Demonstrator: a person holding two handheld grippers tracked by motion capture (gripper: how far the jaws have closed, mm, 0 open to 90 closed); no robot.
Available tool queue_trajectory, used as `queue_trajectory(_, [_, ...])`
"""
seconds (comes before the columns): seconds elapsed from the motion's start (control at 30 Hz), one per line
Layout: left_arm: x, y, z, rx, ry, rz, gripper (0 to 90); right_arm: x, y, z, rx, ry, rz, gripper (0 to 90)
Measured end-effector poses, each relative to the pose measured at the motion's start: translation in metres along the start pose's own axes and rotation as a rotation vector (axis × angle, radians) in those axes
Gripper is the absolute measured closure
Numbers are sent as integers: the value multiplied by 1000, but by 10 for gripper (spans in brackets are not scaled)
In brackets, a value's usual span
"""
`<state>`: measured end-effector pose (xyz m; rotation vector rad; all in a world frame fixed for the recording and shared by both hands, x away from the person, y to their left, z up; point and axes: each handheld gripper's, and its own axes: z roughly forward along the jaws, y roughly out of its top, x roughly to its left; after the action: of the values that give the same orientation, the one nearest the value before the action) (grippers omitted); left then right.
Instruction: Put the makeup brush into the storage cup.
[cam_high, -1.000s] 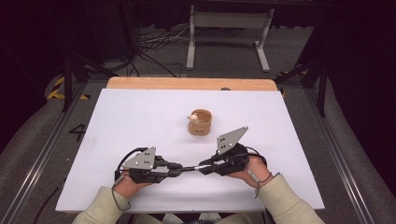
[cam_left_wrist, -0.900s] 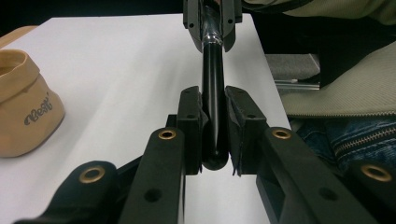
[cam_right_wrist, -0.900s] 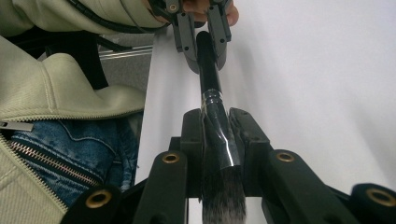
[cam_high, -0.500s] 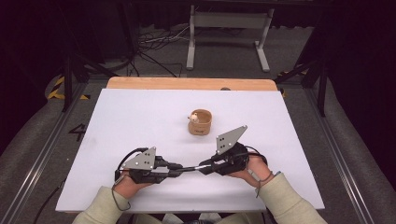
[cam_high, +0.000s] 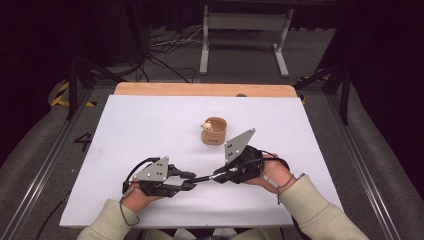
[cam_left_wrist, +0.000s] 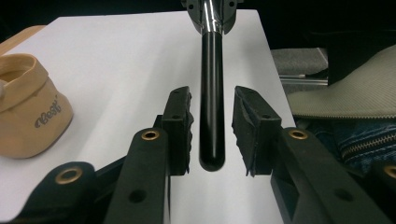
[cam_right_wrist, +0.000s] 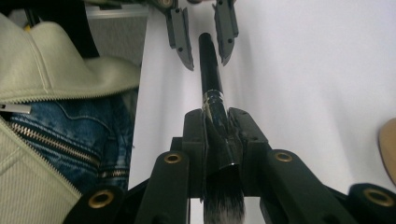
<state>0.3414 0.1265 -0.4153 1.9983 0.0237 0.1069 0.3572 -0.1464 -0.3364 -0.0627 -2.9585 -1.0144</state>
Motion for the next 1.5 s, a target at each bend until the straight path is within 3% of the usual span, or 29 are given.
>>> queue_trajectory(0.17, [0, 1, 1, 13, -2, -6, 670, 4, 18, 1, 111, -21, -51, 784])
queue_trajectory(0.37, [0, 2, 4, 36, -18, -8, 674, 6, 31, 3, 197, -33, -87, 783])
queue_trajectory(1.1, [8, 10, 25, 117, -62, -34, 656, 0, 39, 11, 312, -26, -90, 784])
queue_trajectory(1.5, [11, 6, 29, 174, -73, -55, 678, 1, 54, 22, 369, -7, -128, 783])
